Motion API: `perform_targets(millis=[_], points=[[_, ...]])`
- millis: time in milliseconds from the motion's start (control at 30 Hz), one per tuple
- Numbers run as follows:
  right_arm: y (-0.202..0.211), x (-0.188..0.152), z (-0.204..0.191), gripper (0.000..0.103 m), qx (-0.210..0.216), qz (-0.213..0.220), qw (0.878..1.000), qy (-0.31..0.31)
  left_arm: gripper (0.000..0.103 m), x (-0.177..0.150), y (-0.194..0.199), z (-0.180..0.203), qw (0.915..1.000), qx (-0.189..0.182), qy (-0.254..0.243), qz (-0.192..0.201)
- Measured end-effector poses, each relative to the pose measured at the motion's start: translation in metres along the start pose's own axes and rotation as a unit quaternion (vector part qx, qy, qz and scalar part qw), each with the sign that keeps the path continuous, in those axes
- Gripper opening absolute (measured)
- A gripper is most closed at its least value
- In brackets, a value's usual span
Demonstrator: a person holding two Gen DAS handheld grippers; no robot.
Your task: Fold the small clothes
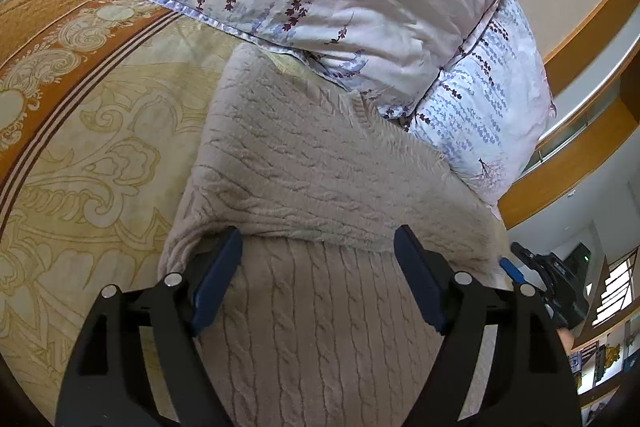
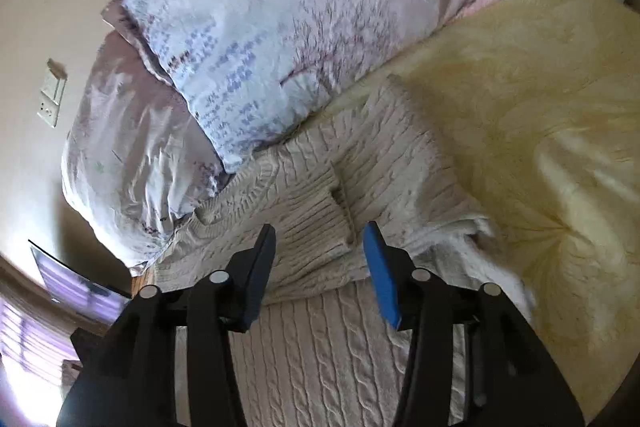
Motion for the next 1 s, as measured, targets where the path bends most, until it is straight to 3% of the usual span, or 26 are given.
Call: perform_targets(millis=[133,167,200,267,400,533,567,633,733,800,1000], points=[[-0.016,-0.007,0.006,0.033,-0.023,-0.016,1.000,0.001,0.079,0.000,0.000,0.001,1.0000,0.002,-0.002,-0.001],[-0.021,-0.008,0.005,0.025,-0.024,-0.014,1.000,0.005,0.079,0.000,0.000,0.001,1.0000,0.002,-0.003,-0.001],[-0.024,-0.009,0.003,0.009,-0.020,-0.015,1.000,0.012,0.079,0.000,0.000,0.001,1.0000,0.002,-0.004,-0.001],[-0.023,-0.009,-0.001,0.008,-0.014,-0.002,1.000,0.020,0.079,0.000,0.000,0.001,1.0000,0.002,-0.006,-0.001],[0.007,-0.008,-0.016,0.007,0.004,0.066,0.996,0.055,0.079,-0.001,0.008,0.005,0.9999,-0.002,-0.016,0.001],[0.005,-0.008,-0.004,0.007,-0.049,0.073,0.995,0.056,0.079,-0.008,0.031,0.006,0.9990,0.005,-0.039,0.021],[-0.005,-0.008,0.003,0.007,-0.070,0.054,0.995,0.051,0.079,-0.010,0.037,0.006,0.9986,0.008,-0.045,0.026],[-0.011,-0.010,0.009,0.008,-0.071,0.033,0.996,0.040,0.079,-0.016,0.048,0.002,0.9983,0.015,-0.048,0.029],[0.011,-0.015,0.011,0.019,-0.050,0.042,0.997,0.048,0.078,-0.025,0.058,-0.004,0.9988,0.015,-0.039,0.025],[0.030,-0.020,0.017,0.045,-0.036,0.052,0.996,0.056,0.078,-0.033,0.065,-0.010,0.9992,0.009,-0.033,0.020],[0.078,-0.032,0.061,0.048,-0.038,0.040,0.998,0.040,0.074,-0.059,0.071,-0.020,0.9999,-0.005,-0.013,-0.002]])
Point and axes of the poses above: each gripper's, at about its wrist camera, not at the fingertips, and y roughly against the way its jaws point, z to its right, x to its top, the point moved 1 cm from there along -y, roughly the way its jaws point, and after that the axes turned 8 degrees about -y, right-handed, at the moved point
